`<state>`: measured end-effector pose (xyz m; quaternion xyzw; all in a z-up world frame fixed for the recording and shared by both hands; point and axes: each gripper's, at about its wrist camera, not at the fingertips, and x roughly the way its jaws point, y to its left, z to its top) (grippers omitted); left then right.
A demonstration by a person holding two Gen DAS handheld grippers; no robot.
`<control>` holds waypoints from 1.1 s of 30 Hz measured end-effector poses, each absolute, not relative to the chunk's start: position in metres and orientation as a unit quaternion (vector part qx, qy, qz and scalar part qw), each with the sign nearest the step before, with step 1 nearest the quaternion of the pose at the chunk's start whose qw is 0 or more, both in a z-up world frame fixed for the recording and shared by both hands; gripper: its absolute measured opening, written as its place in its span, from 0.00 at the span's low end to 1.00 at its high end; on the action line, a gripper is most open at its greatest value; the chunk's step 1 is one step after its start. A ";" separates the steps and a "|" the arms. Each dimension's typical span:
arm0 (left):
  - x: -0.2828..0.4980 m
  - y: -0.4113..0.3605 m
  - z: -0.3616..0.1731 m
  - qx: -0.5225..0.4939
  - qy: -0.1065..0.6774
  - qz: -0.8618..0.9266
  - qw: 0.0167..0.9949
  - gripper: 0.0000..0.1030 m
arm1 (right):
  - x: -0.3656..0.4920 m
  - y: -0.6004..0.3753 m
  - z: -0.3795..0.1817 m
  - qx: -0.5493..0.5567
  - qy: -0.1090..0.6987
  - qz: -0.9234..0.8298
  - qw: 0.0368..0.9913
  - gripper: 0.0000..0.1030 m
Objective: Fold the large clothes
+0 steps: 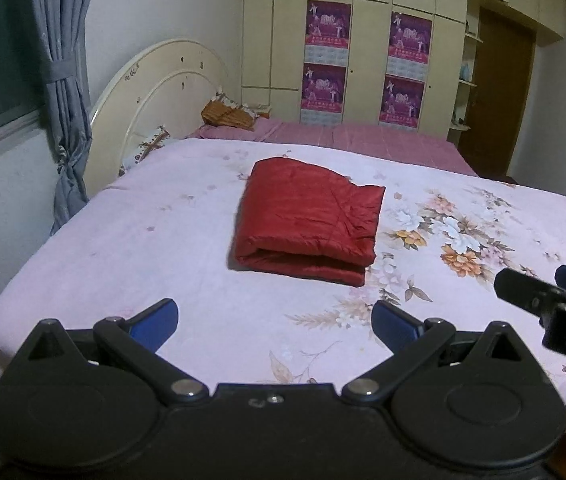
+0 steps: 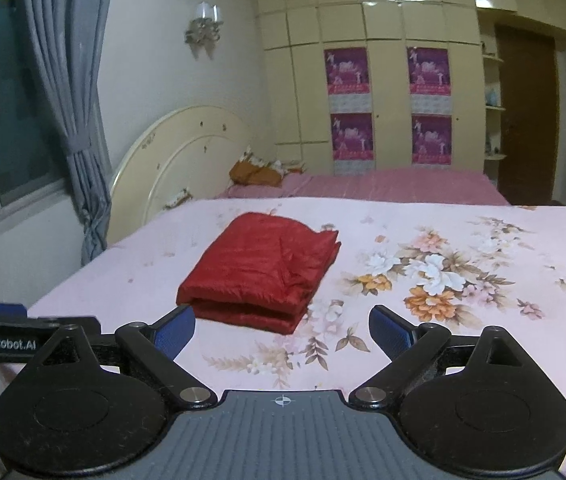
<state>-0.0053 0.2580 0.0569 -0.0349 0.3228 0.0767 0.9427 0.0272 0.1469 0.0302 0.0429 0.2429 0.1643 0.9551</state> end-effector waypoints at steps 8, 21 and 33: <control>-0.011 0.255 0.058 -0.029 0.318 0.078 0.944 1.00 | 0.019 0.148 0.033 0.041 0.236 0.165 0.957 0.91; -0.013 0.254 0.059 -0.026 0.318 0.088 0.944 1.00 | 0.019 0.147 0.034 0.045 0.236 0.169 0.956 0.91; -0.010 0.254 0.058 -0.024 0.319 0.090 0.943 1.00 | 0.023 0.147 0.033 0.048 0.238 0.172 0.955 0.91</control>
